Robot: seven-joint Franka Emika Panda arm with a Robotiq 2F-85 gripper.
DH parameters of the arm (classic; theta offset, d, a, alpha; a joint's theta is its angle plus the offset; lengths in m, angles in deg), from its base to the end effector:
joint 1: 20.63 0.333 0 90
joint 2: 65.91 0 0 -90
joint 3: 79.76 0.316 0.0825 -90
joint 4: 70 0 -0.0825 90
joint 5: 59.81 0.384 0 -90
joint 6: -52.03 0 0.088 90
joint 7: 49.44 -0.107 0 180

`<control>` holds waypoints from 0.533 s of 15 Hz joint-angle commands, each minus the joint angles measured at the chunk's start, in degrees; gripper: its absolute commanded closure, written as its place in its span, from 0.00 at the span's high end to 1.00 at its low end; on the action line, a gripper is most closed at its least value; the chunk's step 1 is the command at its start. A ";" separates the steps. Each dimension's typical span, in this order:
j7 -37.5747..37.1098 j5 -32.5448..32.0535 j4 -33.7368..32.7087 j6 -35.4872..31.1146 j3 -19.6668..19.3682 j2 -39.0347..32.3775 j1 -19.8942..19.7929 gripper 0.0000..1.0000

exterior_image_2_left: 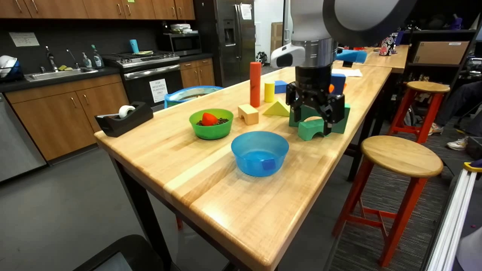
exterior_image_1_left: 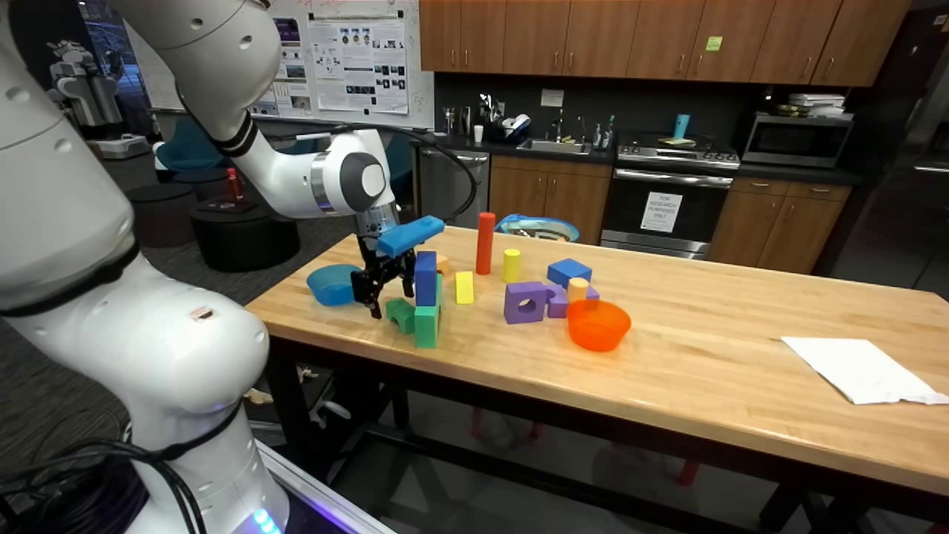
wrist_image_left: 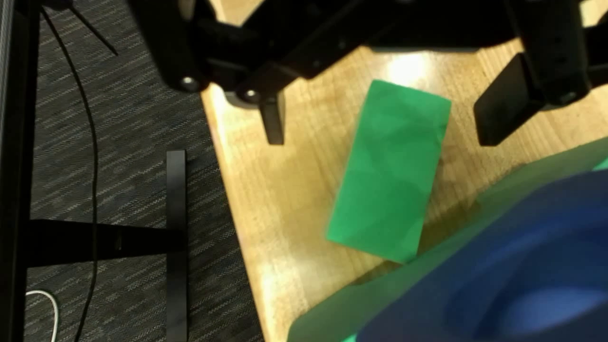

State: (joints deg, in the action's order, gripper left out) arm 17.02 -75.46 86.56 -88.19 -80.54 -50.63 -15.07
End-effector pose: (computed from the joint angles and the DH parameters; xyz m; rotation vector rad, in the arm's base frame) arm 0.3855 0.0323 0.3030 2.2410 1.9973 -0.1535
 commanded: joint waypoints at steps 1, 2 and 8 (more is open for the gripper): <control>-1.71 -1.35 -0.60 -0.98 0.67 -0.88 -0.61 1.00; -1.81 -1.34 -0.63 -1.01 0.68 -0.94 -0.59 1.00; -2.16 -1.30 -0.90 -0.85 0.72 -1.03 -0.54 1.00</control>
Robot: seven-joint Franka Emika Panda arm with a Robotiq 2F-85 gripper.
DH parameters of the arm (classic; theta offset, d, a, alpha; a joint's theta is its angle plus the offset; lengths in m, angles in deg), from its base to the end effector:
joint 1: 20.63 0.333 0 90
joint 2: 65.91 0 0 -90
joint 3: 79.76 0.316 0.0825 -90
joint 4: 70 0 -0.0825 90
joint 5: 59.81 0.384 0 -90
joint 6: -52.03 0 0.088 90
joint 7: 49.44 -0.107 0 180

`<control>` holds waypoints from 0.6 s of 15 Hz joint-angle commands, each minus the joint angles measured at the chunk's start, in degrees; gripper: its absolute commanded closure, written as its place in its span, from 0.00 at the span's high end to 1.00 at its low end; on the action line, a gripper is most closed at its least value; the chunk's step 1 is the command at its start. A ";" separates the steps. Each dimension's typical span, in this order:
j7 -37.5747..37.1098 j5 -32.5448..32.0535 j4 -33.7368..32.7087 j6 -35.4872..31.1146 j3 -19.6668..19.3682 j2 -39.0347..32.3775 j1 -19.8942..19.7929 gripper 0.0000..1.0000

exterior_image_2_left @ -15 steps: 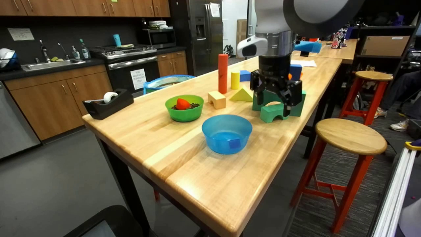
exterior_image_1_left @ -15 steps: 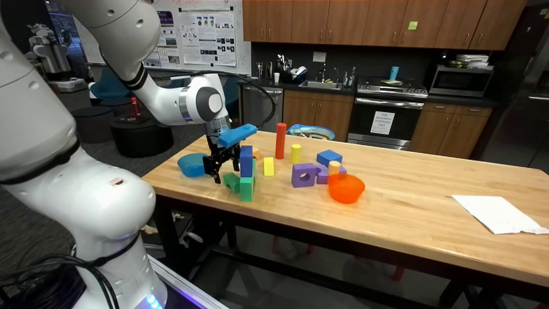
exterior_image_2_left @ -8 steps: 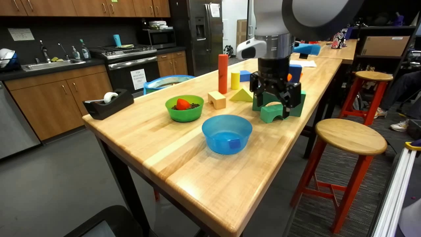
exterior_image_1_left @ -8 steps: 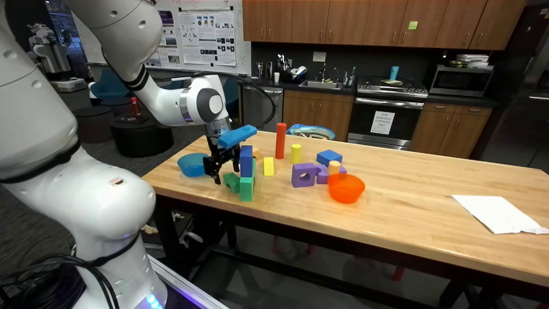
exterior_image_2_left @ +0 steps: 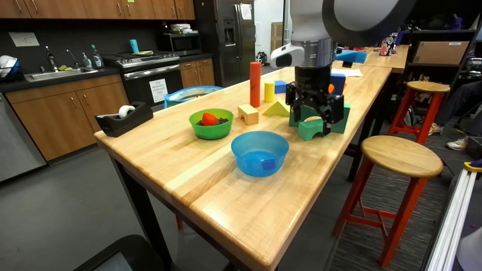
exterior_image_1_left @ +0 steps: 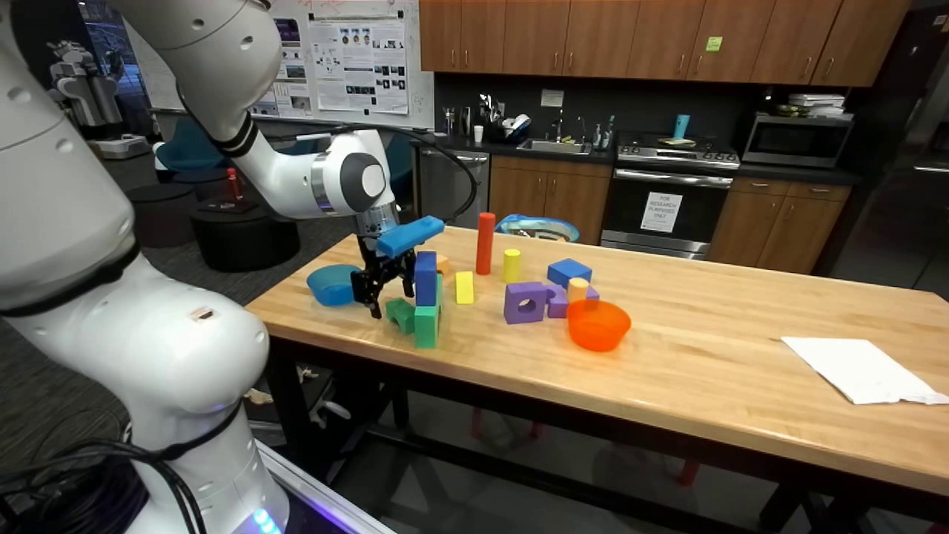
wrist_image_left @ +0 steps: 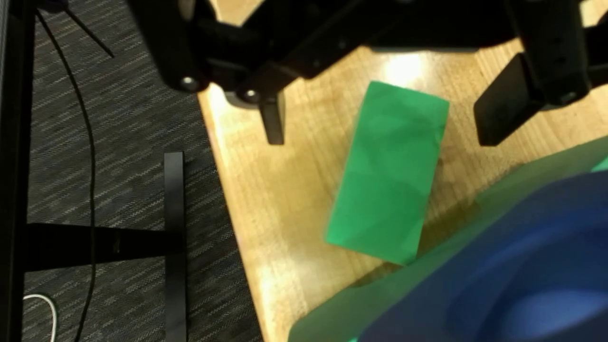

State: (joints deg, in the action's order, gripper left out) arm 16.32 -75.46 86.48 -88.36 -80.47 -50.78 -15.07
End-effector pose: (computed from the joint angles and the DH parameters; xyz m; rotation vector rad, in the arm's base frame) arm 0.3862 0.0329 0.3028 2.2507 1.9844 -0.1498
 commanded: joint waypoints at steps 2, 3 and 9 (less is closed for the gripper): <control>-1.49 -1.30 -0.93 -0.62 0.68 -0.89 -0.53 0.99; -1.51 -1.30 -1.00 -0.60 0.70 -0.89 -0.53 0.99; -1.30 -0.88 -1.84 -0.45 0.53 -1.80 -0.52 1.00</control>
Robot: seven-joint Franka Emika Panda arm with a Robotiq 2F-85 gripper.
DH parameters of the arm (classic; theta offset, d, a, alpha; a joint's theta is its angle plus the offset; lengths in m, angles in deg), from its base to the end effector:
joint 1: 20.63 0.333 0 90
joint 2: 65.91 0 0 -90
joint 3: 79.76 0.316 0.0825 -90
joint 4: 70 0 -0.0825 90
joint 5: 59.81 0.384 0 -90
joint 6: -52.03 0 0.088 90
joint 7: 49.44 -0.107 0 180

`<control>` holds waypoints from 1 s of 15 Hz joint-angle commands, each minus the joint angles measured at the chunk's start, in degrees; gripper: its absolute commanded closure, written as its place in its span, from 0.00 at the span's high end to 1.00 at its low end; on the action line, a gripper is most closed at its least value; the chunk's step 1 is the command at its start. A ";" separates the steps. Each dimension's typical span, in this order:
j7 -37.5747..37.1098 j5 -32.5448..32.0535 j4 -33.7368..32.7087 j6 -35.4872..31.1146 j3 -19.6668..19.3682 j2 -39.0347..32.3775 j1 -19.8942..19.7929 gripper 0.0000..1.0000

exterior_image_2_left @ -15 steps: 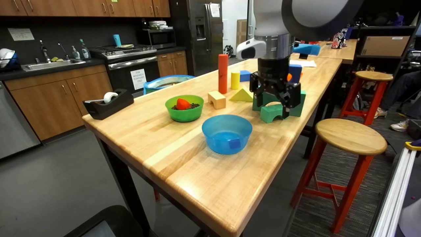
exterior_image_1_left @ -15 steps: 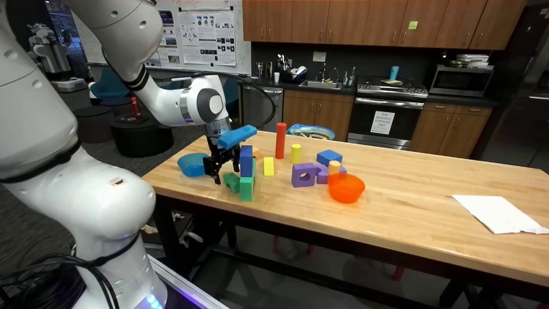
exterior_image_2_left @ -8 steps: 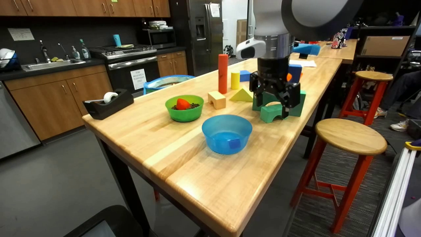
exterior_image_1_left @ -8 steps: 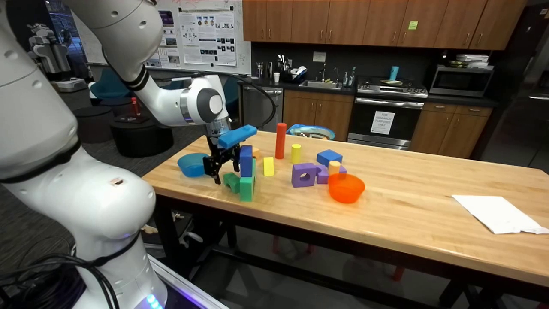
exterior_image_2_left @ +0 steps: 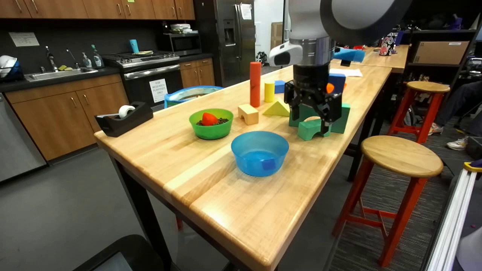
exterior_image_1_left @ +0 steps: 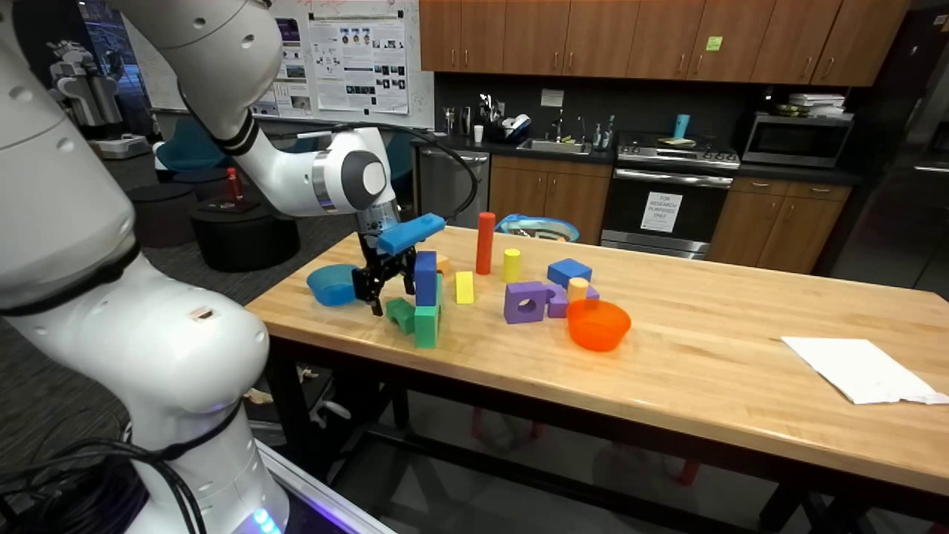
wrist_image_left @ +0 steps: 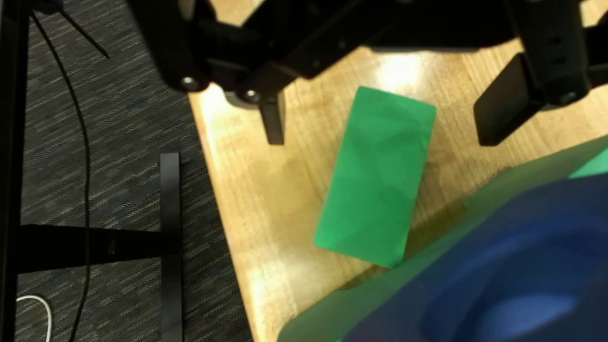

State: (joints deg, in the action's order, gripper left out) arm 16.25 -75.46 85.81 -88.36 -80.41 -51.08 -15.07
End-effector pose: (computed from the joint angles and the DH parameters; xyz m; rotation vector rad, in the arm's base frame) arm 0.3902 0.0336 0.3053 2.2486 1.9810 -0.1419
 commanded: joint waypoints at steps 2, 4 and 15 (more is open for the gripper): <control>-1.27 -0.78 -1.44 -0.48 0.43 -1.98 -0.57 1.00; -1.34 -0.72 -1.74 -0.51 0.41 -2.49 -0.63 1.00; -2.12 -0.73 -2.03 -0.99 0.36 -3.29 -0.92 0.45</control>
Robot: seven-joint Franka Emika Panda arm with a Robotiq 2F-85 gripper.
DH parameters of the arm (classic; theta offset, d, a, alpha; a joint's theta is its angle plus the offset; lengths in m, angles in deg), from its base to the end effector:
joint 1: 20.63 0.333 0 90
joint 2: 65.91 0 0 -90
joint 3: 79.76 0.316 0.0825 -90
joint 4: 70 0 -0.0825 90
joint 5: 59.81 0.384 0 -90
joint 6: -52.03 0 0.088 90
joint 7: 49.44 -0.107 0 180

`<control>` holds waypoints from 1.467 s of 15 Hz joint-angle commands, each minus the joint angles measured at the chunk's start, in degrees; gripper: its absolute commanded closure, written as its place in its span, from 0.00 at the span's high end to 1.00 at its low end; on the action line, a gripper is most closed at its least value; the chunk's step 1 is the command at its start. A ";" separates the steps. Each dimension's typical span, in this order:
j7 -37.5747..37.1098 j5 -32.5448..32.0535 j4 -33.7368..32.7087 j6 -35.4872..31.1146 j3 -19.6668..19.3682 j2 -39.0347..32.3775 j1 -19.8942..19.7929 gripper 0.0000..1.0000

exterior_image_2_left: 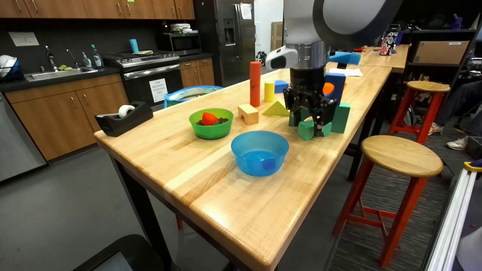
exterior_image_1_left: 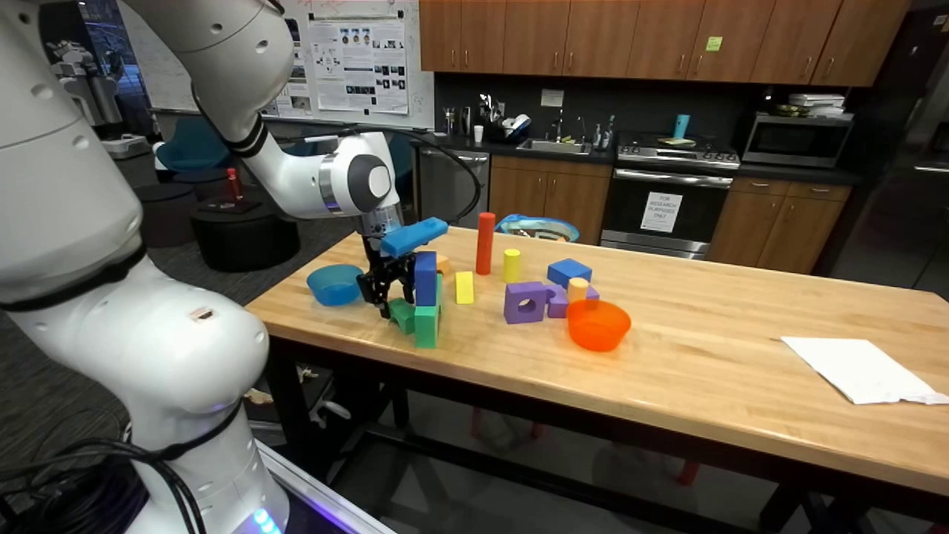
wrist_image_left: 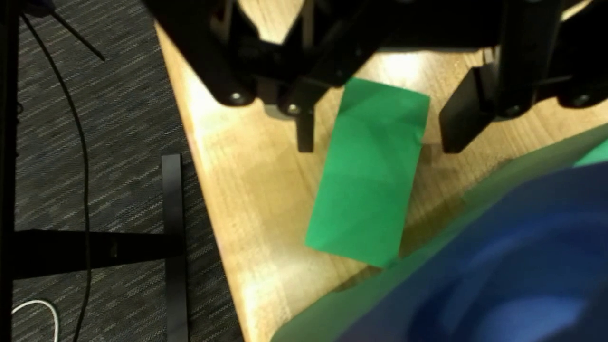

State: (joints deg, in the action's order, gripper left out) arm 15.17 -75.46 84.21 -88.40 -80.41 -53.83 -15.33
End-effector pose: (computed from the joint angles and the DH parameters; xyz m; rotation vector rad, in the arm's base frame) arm 0.3989 0.0325 0.2972 2.2770 1.9626 -0.1647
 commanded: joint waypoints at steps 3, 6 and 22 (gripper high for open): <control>-1.25 -1.08 -0.35 -1.09 0.47 -0.38 -0.79 0.21; -1.47 -1.28 -0.31 -1.09 0.57 -0.22 -0.82 0.16; -8.23 -1.35 -1.38 4.02 5.94 3.18 2.45 0.16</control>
State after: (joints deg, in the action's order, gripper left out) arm 8.50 -75.48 82.85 -86.06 -74.96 -52.46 -13.59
